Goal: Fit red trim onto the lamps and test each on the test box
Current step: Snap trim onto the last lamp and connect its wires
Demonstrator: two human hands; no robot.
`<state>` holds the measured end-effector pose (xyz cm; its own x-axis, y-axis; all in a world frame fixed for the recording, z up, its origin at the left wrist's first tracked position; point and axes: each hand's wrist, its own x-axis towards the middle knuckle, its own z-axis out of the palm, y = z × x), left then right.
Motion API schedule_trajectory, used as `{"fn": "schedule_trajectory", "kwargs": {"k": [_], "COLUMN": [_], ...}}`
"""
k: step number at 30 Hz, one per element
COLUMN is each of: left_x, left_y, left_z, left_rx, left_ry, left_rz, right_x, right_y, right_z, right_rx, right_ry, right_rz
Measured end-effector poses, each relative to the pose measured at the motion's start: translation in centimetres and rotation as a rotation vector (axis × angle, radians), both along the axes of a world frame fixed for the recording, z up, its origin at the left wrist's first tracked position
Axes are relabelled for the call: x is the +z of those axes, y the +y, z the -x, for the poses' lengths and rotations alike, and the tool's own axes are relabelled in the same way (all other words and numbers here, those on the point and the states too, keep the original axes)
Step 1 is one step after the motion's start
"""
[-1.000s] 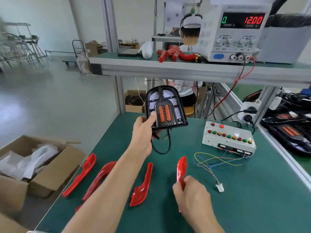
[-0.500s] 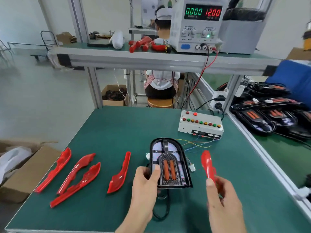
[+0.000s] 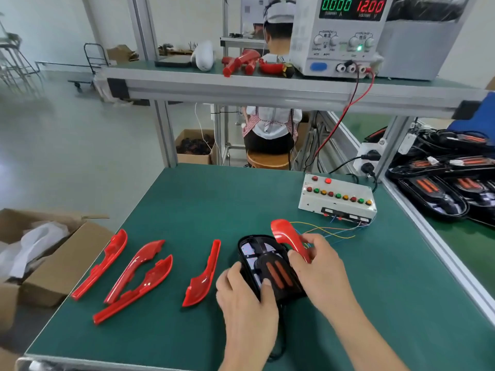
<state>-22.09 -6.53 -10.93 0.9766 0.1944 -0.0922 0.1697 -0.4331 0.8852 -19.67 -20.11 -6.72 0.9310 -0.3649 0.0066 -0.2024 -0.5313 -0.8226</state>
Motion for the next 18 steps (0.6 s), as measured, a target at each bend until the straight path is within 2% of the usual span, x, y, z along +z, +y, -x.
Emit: {"fn": "schedule_trajectory", "kwargs": {"k": [2, 4, 6, 8, 12, 15, 18], "left_x": [1.0, 2.3, 3.7, 4.7, 5.4, 4.7, 3.9], "left_y": [0.4, 1.0, 1.4, 1.4, 0.3, -0.3, -0.2], "left_z": [-0.2, -1.6, -4.6, -8.8, -15.7, -17.6, -17.9], "left_rx": [0.001, -0.018, -0.056, -0.152, -0.455, -0.615, -0.674], "left_ry": [-0.086, -0.227, -0.281, -0.193, 0.1, 0.255, 0.298], "left_rz": [-0.162, -0.189, -0.205, -0.297, -0.567, -0.624, -0.649], "right_x": [0.1, -0.1, -0.3, -0.7, -1.4, -1.7, -2.0], "right_y": [-0.3, -0.5, -0.6, -0.5, 0.0, 0.6, 1.2], "right_z": [-0.5, -0.8, -1.1, -1.2, -1.1, -1.3, -1.4], "right_rx": [0.043, 0.073, 0.07, 0.039, 0.016, 0.021, 0.042], "right_ry": [0.031, 0.036, 0.04, 0.08, 0.156, 0.188, 0.189], "right_rz": [0.052, 0.14, 0.266, 0.361, 0.404, 0.433, 0.464]}}
